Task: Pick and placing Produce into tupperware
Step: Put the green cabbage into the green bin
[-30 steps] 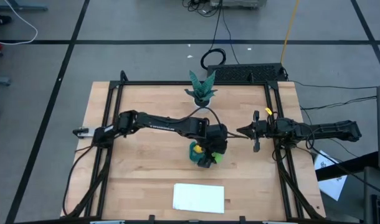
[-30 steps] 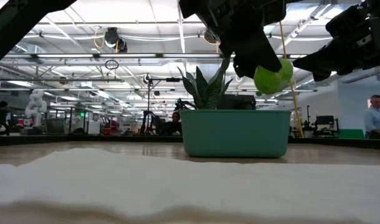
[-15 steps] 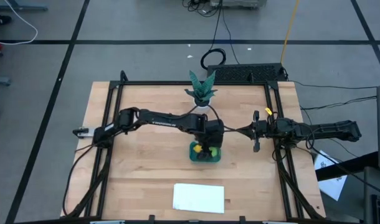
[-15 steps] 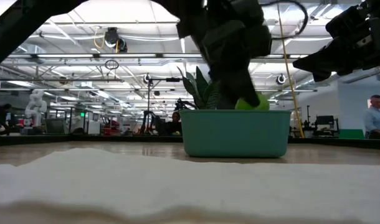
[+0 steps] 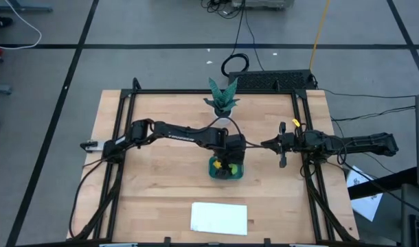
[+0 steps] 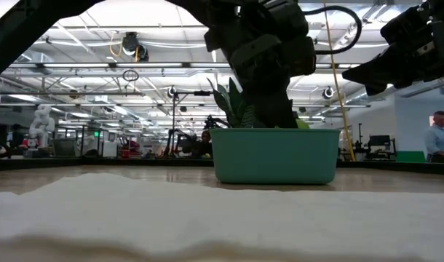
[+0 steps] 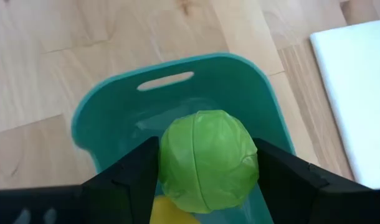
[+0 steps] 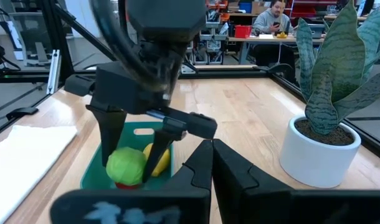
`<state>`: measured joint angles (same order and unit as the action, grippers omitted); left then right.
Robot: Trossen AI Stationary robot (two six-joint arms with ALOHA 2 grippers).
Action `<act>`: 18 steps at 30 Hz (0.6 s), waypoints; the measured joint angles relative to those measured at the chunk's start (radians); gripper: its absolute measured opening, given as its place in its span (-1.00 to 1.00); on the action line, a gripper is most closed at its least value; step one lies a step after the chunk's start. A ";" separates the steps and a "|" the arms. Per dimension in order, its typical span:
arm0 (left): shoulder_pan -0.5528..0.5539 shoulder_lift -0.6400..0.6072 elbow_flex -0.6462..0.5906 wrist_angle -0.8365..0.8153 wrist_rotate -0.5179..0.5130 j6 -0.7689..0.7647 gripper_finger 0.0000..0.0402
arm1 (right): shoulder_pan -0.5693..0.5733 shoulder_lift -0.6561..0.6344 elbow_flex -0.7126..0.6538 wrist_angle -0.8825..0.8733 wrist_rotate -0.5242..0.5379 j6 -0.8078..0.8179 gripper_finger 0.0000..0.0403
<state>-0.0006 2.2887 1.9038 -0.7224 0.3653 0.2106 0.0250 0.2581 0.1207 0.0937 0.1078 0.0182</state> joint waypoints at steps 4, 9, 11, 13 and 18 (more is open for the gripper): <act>-0.001 0.000 0.000 0.023 0.002 0.003 0.13 | 0.000 0.000 0.000 0.000 0.000 0.000 -1.00; -0.001 0.000 0.000 0.025 0.008 0.005 0.13 | 0.000 0.000 0.000 0.000 0.000 0.000 -1.00; -0.002 0.000 0.000 0.026 0.007 0.005 0.13 | 0.000 0.000 0.000 0.000 0.000 0.000 -1.00; -0.003 0.000 0.000 0.026 0.004 0.004 0.13 | 0.000 0.000 0.000 0.000 0.000 0.000 -1.00; -0.003 0.000 0.000 0.025 0.011 -0.011 0.13 | 0.000 0.000 0.000 0.000 0.000 0.000 -1.00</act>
<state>-0.0036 2.2887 1.9038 -0.6973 0.3767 0.1994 0.0250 0.2584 0.1207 0.0940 0.1078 0.0181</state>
